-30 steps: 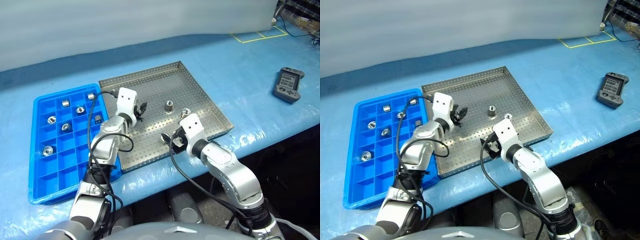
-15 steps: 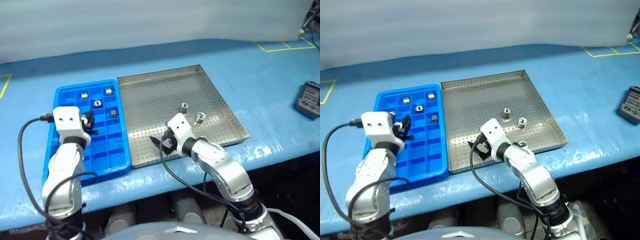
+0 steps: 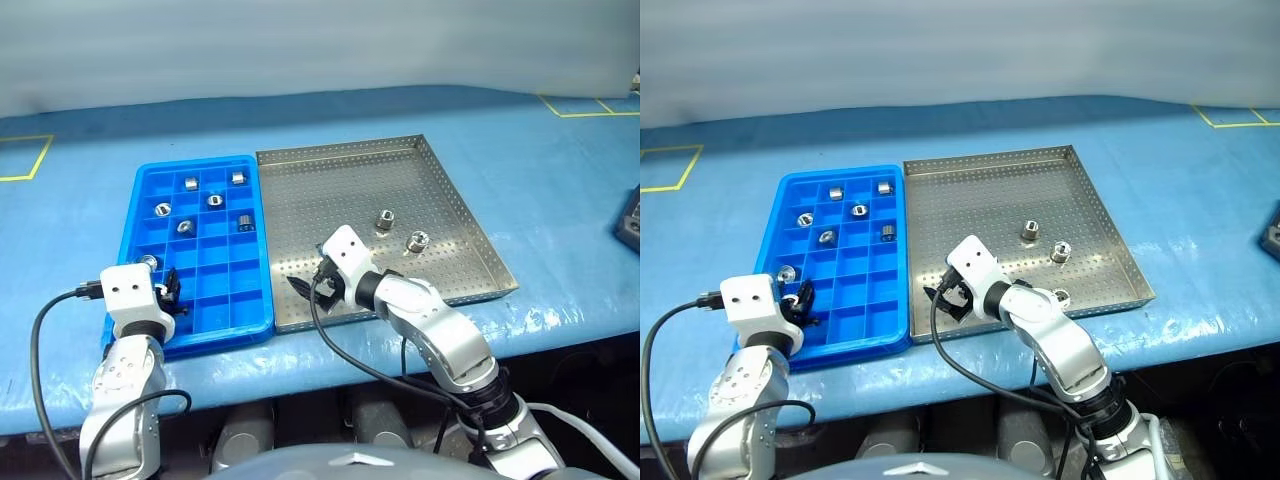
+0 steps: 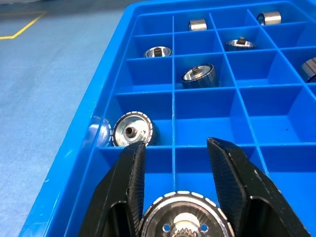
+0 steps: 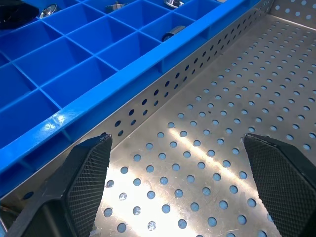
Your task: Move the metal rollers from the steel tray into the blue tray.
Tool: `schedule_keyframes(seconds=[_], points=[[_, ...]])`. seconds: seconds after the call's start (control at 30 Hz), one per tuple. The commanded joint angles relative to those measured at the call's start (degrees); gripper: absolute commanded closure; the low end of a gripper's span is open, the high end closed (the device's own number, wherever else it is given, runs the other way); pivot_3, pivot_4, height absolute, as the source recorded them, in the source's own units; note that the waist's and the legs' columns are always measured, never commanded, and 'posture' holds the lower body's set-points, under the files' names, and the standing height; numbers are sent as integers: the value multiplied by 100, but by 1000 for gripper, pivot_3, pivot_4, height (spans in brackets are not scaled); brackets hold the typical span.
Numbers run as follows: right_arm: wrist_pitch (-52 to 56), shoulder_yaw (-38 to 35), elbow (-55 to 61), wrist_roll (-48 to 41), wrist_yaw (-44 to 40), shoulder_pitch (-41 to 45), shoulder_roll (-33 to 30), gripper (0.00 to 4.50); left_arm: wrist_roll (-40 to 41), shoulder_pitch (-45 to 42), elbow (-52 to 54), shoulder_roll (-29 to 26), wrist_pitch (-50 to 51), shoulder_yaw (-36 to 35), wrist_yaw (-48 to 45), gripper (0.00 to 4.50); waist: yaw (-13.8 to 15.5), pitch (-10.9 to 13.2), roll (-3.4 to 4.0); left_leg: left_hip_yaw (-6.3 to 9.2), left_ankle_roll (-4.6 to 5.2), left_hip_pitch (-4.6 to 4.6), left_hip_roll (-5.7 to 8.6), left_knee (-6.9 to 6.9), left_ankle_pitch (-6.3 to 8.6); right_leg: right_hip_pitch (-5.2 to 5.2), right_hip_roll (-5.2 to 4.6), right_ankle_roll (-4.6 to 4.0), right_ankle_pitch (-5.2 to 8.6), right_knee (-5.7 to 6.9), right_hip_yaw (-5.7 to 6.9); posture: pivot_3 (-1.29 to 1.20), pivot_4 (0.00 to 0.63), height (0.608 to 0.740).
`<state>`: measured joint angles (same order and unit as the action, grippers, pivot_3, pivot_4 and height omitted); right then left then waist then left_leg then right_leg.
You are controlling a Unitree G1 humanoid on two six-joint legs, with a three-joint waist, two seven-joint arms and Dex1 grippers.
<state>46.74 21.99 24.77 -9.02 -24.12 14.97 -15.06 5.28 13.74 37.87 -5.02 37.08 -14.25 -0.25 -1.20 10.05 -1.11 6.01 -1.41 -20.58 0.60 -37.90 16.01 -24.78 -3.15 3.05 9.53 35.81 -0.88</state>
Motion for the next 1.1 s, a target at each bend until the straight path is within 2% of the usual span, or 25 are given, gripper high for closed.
schedule_keyframes(seconds=[0.03,0.3,0.57,0.6,0.8,0.93,1.1], points=[[-38,-41,188,-21,11,19,18,0,12,-271,-88,-102,-212,-33,-32,2754,-5,0,0,0,0,0,0,0,0,1,0,0,0,0,0,6,150,740],[-15,-113,310,3,163,-120,29,0,190,-519,-489,-184,-288,-38,-225,2754,-96,0,0,-1,0,0,0,4,0,0,0,-1,0,-3,0,-44,150,740],[27,-287,491,-3,268,-270,-93,0,492,-843,-438,-432,-161,101,-620,139,-136,0,0,-1,-1,1,0,1,0,1,0,-1,1,-1,1,-85,150,740],[38,-336,534,0,261,-305,-160,0,548,-938,-417,-535,-143,176,-754,41,-141,0,0,-1,-1,0,0,0,0,1,0,-1,1,-1,1,-94,150,740],[197,-809,878,-8,310,-640,-559,0,1005,-1709,-583,-1237,50,835,-1821,41,-246,0,0,-2,-1,-2,1,1,0,2,-1,-1,0,-4,1,-161,150,740],[380,-1082,1197,-10,361,-994,-806,0,1133,-2476,-1195,-1716,111,1633,-2780,41,-373,0,1,-6,0,0,1,2,1,2,0,-1,0,-3,-3,-218,150,740],[623,-1146,1526,-65,334,-1353,-997,0,1041,-3177,-2007,-1910,-54,2330,-3438,41,-646,0,2,-10,1,0,1,2,1,2,1,0,1,-2,-6,-261,150,740]])
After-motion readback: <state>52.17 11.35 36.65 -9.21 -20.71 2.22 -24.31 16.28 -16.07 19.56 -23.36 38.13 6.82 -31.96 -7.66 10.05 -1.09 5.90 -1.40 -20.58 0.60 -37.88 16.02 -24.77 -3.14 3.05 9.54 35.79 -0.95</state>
